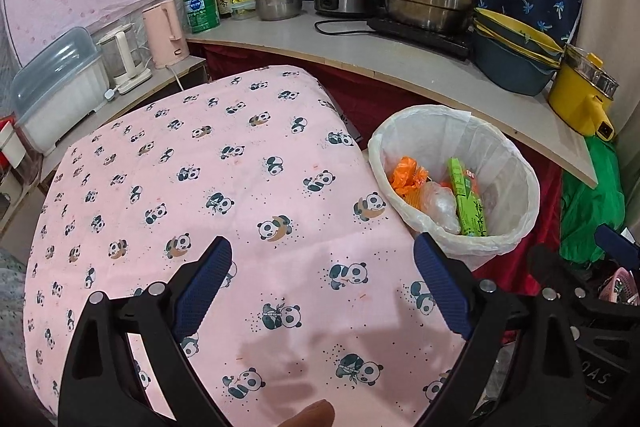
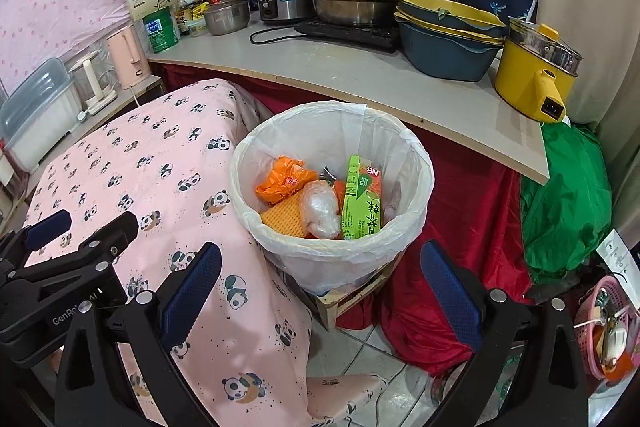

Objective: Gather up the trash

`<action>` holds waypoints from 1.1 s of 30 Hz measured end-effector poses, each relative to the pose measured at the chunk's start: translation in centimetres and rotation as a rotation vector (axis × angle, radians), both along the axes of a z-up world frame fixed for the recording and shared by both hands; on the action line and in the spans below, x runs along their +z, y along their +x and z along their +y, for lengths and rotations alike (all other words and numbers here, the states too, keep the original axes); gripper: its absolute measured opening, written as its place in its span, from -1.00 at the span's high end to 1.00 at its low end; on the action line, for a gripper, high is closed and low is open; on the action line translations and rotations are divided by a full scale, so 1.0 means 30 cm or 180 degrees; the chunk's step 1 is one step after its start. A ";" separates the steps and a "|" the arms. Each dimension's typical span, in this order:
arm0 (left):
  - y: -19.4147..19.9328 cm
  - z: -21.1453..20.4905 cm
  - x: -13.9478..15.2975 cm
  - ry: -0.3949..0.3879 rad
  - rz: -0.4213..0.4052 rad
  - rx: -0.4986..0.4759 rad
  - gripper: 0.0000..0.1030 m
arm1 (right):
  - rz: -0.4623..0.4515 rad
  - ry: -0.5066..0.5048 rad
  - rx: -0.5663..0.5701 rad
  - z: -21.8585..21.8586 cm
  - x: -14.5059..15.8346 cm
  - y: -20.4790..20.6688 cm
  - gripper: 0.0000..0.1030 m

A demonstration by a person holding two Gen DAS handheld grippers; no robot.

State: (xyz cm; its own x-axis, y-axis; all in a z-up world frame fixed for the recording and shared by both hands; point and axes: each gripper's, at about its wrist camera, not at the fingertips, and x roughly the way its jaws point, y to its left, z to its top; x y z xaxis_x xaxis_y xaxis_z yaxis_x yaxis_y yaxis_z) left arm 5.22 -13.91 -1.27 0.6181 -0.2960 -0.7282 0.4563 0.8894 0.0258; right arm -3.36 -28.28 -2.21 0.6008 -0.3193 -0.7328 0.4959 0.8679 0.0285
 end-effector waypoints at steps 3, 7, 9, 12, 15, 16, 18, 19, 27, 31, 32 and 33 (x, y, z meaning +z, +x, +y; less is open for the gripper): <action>-0.006 -0.002 0.004 0.0018 -0.0038 0.0008 -0.71 | -0.0001 -0.0007 0.0002 0.003 0.000 -0.003 -0.87; -0.005 0.001 0.004 0.0022 -0.0042 0.0034 -0.71 | 0.0009 -0.0010 0.0017 0.007 -0.003 -0.005 -0.87; -0.005 0.003 0.004 0.0021 -0.0054 0.0050 -0.71 | 0.0012 -0.0003 0.0024 0.008 -0.005 -0.006 -0.87; -0.003 0.004 0.004 0.0031 -0.0051 0.0058 -0.71 | 0.0012 -0.0014 0.0038 0.010 -0.007 -0.003 -0.87; -0.002 0.005 0.006 0.0030 -0.0062 0.0073 -0.71 | 0.0019 -0.0022 0.0042 0.010 -0.009 0.000 -0.87; 0.001 0.005 0.007 0.0032 -0.0062 0.0079 -0.71 | 0.0015 -0.0020 0.0040 0.011 -0.008 0.000 -0.87; 0.006 0.006 0.008 0.0035 -0.0055 0.0093 -0.71 | 0.0016 -0.0018 0.0045 0.013 -0.010 0.001 -0.87; 0.008 0.007 0.009 0.0036 -0.0057 0.0099 -0.71 | 0.0018 -0.0024 0.0049 0.014 -0.011 0.004 -0.87; 0.015 0.015 0.020 0.0062 -0.0101 0.0156 -0.71 | 0.0022 -0.0044 0.0072 0.023 -0.016 0.019 -0.87; 0.016 0.018 0.021 0.0077 -0.0109 0.0198 -0.71 | 0.0016 -0.0038 0.0076 0.022 -0.016 0.020 -0.87; 0.017 0.018 0.020 0.0081 -0.0103 0.0202 -0.71 | 0.0016 -0.0038 0.0079 0.021 -0.016 0.021 -0.87; 0.016 0.018 0.020 0.0078 -0.0102 0.0196 -0.71 | 0.0017 -0.0040 0.0079 0.021 -0.017 0.021 -0.87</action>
